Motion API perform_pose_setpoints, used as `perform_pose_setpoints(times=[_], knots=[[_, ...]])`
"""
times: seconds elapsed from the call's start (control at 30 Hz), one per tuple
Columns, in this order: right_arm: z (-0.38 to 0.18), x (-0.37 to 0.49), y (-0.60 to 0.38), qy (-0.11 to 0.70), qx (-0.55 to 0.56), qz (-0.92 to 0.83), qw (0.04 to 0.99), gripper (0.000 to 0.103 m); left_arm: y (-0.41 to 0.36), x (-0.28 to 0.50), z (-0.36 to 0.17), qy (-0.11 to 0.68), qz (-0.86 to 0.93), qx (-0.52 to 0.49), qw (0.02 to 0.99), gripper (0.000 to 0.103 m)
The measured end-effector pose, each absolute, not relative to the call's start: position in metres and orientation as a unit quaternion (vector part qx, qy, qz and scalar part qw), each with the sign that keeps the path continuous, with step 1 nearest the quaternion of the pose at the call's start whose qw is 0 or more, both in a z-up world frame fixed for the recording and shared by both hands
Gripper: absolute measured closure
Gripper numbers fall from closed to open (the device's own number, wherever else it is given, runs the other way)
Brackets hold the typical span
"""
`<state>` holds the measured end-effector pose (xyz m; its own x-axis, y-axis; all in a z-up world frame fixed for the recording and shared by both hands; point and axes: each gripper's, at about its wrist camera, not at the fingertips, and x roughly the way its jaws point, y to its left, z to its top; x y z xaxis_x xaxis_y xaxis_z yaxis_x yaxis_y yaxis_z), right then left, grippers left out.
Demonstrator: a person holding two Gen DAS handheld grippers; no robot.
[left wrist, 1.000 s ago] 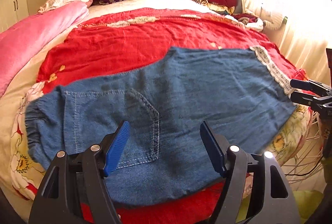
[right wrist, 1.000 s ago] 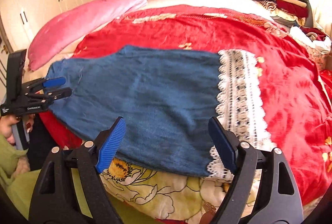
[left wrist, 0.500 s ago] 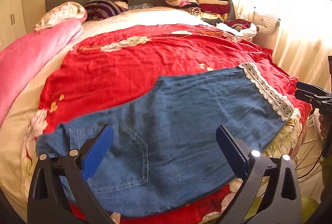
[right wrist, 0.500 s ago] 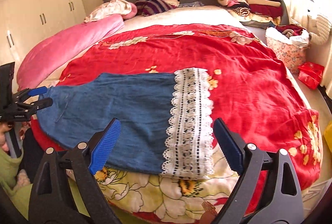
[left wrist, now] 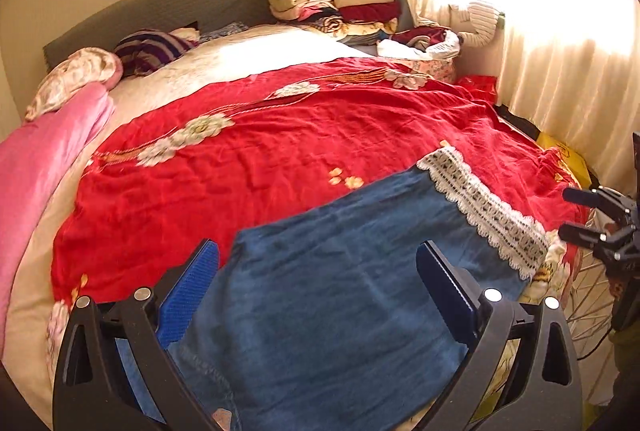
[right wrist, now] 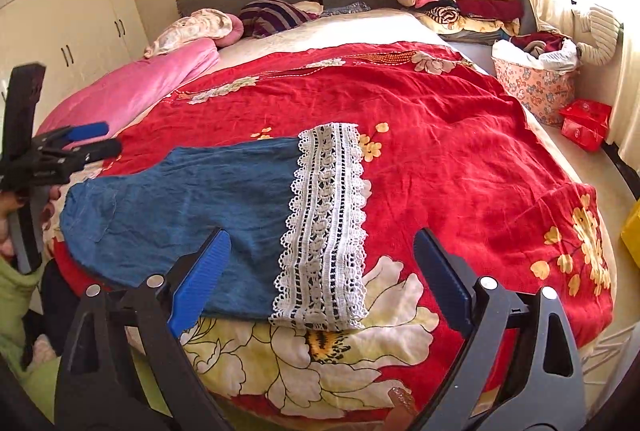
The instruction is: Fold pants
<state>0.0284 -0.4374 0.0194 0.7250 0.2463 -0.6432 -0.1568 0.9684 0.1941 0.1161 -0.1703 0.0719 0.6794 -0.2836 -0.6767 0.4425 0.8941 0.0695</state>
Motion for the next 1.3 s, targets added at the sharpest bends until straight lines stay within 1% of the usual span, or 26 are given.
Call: perform_pose_setpoints(times=[0.13,0.33,0.63,0.93,0.97,1.03,1.3], knots=[[0.010,0.028,-0.438,0.364,0.070,0.111,0.922,0.016,-0.194,0.134,0.068,0.352,-0.222,0.121,0.901,0.005],[-0.004,0.030,-0.437,0.380,0.089,0.116,0.913,0.016,-0.231,0.166,0.047,0.378,-0.252,0.136,0.880,0.005],[-0.023,0.037,-0.433,0.398,0.110,0.111,0.904,0.016,-0.256,0.208,0.016,0.415,-0.274,0.111,0.861,0.005],[-0.034,0.048,-0.428,0.409,0.128,0.112,0.896,0.016,-0.273,0.230,-0.007,0.435,-0.309,0.094,0.840,0.007],[-0.035,0.049,-0.427,0.412,0.128,0.112,0.895,0.016,-0.276,0.233,-0.010,0.440,-0.314,0.093,0.836,0.008],[-0.038,0.051,-0.424,0.416,0.127,0.111,0.894,0.016,-0.281,0.236,-0.015,0.444,-0.327,0.094,0.829,0.030],[-0.043,0.055,-0.420,0.426,0.121,0.104,0.891,0.016,-0.288,0.243,-0.035,0.455,-0.356,0.090,0.811,0.030]])
